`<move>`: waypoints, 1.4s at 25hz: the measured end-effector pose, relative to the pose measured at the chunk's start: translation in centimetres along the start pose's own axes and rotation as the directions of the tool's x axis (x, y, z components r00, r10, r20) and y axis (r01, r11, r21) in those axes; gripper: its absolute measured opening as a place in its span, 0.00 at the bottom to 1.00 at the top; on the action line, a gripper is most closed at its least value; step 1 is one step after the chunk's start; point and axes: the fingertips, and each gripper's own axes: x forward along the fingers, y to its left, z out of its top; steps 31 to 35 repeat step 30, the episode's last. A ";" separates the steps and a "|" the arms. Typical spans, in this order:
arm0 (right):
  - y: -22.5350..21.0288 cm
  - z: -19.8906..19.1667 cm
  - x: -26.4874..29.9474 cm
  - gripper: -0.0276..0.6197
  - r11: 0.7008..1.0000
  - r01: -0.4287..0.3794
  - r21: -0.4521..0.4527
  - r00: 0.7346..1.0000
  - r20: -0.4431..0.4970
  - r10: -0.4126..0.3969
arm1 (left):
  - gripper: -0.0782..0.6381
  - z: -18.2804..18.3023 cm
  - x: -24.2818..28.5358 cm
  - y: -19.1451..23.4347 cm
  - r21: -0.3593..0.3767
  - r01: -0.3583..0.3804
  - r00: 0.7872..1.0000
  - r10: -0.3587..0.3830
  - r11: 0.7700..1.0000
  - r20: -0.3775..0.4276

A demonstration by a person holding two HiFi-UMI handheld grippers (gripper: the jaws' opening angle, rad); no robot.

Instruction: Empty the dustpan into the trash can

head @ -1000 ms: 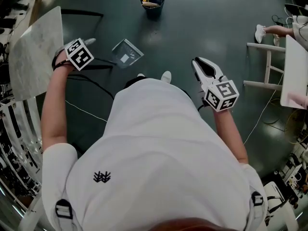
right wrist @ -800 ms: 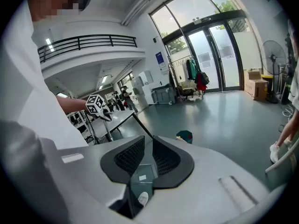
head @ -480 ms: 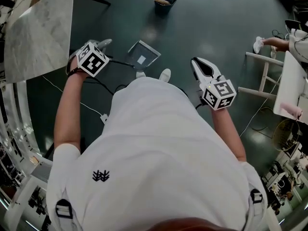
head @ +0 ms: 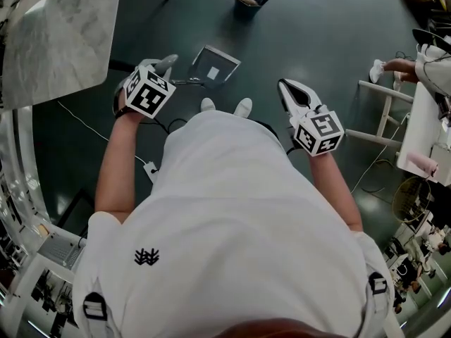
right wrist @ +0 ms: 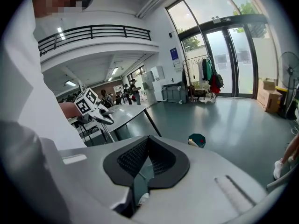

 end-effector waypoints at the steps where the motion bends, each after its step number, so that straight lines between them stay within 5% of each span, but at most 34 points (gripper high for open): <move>1: 0.6 0.0 0.2 0.05 1.000 -0.002 -0.003 1.000 0.000 0.002 | 0.19 -0.4 -0.3 0.1 -0.003 -0.003 1.000 0.003 1.000 0.009; 13: 5.4 0.1 3.3 0.05 0.999 -0.026 -0.047 1.000 -0.013 0.025 | 0.19 -3.4 -1.8 0.6 -0.011 -0.030 0.997 0.031 0.999 0.076; 35: 5.6 1.3 4.3 0.05 0.995 -0.039 -0.088 0.999 -0.016 0.038 | 0.19 -3.9 -1.7 0.8 -0.015 -0.037 0.996 0.038 0.999 0.080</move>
